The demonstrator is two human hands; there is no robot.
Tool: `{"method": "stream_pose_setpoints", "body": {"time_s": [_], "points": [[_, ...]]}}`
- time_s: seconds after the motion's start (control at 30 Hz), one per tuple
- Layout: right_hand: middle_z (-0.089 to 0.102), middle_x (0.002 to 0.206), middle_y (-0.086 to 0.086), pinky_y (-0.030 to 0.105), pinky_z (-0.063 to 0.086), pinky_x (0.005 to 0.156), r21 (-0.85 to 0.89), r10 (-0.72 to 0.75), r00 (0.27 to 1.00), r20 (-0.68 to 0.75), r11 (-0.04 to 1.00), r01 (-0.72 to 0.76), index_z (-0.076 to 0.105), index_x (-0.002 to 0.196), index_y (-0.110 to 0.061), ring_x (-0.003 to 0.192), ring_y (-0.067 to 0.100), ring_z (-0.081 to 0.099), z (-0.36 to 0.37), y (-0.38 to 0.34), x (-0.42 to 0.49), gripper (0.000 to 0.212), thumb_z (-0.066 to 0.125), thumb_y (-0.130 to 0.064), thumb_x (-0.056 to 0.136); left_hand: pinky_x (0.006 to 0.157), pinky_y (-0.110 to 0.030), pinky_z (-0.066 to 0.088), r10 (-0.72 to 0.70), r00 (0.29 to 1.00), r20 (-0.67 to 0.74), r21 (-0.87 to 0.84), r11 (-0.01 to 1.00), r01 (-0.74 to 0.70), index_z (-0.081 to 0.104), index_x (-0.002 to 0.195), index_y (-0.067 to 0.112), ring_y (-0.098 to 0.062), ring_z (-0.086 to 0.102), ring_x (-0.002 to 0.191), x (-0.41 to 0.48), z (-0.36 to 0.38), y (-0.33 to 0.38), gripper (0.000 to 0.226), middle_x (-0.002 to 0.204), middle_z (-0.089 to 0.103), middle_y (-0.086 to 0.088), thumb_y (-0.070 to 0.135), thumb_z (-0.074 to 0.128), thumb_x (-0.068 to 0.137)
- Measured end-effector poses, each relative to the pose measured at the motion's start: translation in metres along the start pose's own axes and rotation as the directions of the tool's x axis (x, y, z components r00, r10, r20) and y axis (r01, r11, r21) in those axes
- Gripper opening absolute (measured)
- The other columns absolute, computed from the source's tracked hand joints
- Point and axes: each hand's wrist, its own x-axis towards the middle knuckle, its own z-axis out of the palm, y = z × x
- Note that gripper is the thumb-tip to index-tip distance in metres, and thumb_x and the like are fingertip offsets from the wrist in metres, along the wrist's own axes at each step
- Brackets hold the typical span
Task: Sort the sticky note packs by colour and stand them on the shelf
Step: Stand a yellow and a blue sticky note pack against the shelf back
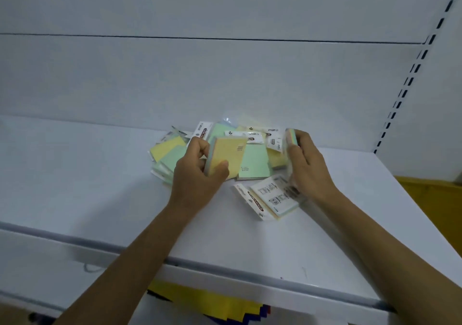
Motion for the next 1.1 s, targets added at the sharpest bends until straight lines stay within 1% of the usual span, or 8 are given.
{"method": "stream_pose_setpoints", "body": {"time_s": [0.13, 0.37, 0.53, 0.7, 0.8, 0.9, 0.97, 1.1], "points": [[0.061, 0.100, 0.001, 0.027, 0.048, 0.072, 0.006, 0.053, 0.998, -0.021, 0.999, -0.053, 0.055, 0.110, -0.009, 0.096, 0.018, 0.059, 0.003, 0.004, 0.009, 0.026, 0.032, -0.016, 0.100, 0.056, -0.020, 0.041, 0.043, 0.997, 0.071, 0.040, 0.998, -0.045, 0.045, 0.090, 0.033, -0.005, 0.053, 0.065, -0.002, 0.005, 0.003, 0.025, 0.074, 0.055, 0.014, 0.036, 0.058, 0.068], [0.063, 0.092, -0.012, 0.004, 0.041, 0.057, -0.122, -0.035, 0.997, 0.073, 0.992, 0.044, 0.059, 0.111, -0.021, 0.077, -0.001, 0.057, -0.007, -0.002, 0.002, 0.022, 0.050, -0.014, 0.093, 0.054, -0.030, 0.039, -0.021, 1.000, 0.019, 0.110, 0.994, 0.019, 0.043, 0.083, 0.020, -0.019, 0.049, 0.055, -0.004, 0.004, 0.004, 0.031, 0.059, 0.053, 0.003, 0.049, 0.048, 0.075], [0.062, 0.076, 0.002, 0.030, 0.048, 0.062, -0.348, -0.004, 0.985, 0.173, 0.935, 0.065, 0.058, 0.091, -0.008, 0.071, 0.021, 0.059, -0.015, -0.008, 0.007, 0.008, 0.051, -0.007, 0.086, 0.058, -0.031, 0.045, -0.107, 0.994, -0.030, 0.030, 0.994, 0.108, 0.046, 0.082, 0.018, -0.020, 0.057, 0.061, -0.004, -0.002, 0.009, 0.021, 0.065, 0.059, 0.008, 0.035, 0.058, 0.076], [0.060, 0.079, 0.010, 0.038, 0.044, 0.063, -0.517, -0.215, 0.965, -0.153, 0.849, 0.107, 0.056, 0.107, -0.007, 0.075, 0.036, 0.056, -0.013, -0.059, 0.012, 0.021, 0.044, -0.009, 0.090, 0.055, -0.033, 0.038, -0.148, 0.988, 0.044, -0.048, 0.987, 0.150, 0.043, 0.094, 0.021, -0.015, 0.042, 0.052, -0.007, -0.007, 0.030, 0.024, 0.061, 0.050, -0.004, 0.028, 0.064, 0.085], [0.067, 0.098, -0.002, 0.032, 0.046, 0.070, -0.363, -0.415, 0.870, -0.267, 0.879, 0.308, 0.055, 0.125, -0.018, 0.083, 0.022, 0.060, 0.023, -0.107, -0.022, 0.035, 0.045, -0.012, 0.092, 0.064, -0.024, 0.046, -0.305, 0.952, 0.018, -0.415, 0.864, 0.284, 0.046, 0.092, 0.021, -0.008, 0.053, 0.061, -0.008, -0.028, 0.059, 0.017, 0.075, 0.058, 0.001, 0.019, 0.062, 0.087], [0.059, 0.132, 0.006, 0.035, 0.043, 0.098, -0.454, -0.575, 0.818, -0.013, 0.732, 0.508, 0.055, 0.131, -0.018, 0.121, 0.023, 0.054, 0.079, -0.126, -0.060, 0.039, 0.048, -0.022, 0.093, 0.066, -0.028, 0.051, -0.480, 0.873, 0.087, -0.684, 0.609, 0.403, 0.052, 0.103, 0.013, -0.014, 0.062, 0.073, -0.008, -0.071, 0.072, 0.019, 0.088, 0.065, -0.003, 0.010, 0.061, 0.086], [0.049, 0.141, 0.012, 0.040, 0.037, 0.106, -0.490, -0.593, 0.794, 0.132, 0.658, 0.572, 0.050, 0.135, -0.016, 0.132, 0.028, 0.045, 0.111, -0.135, -0.075, 0.044, 0.042, -0.033, 0.095, 0.065, -0.029, 0.054, -0.532, 0.831, 0.162, -0.730, 0.503, 0.464, 0.056, 0.114, 0.011, -0.019, 0.067, 0.081, -0.013, -0.108, 0.066, 0.030, 0.101, 0.069, -0.010, 0.011, 0.062, 0.085], [0.054, 0.138, 0.005, 0.038, 0.036, 0.107, -0.261, -0.534, 0.825, 0.185, 0.783, 0.565, 0.057, 0.129, -0.022, 0.129, 0.019, 0.046, 0.166, -0.177, -0.106, 0.047, 0.034, -0.045, 0.095, 0.079, -0.034, 0.056, -0.537, 0.815, 0.220, -0.742, 0.450, 0.497, 0.060, 0.119, 0.013, -0.024, 0.066, 0.099, -0.044, -0.190, 0.044, 0.028, 0.110, 0.068, -0.012, 0.013, 0.054, 0.092]]}}
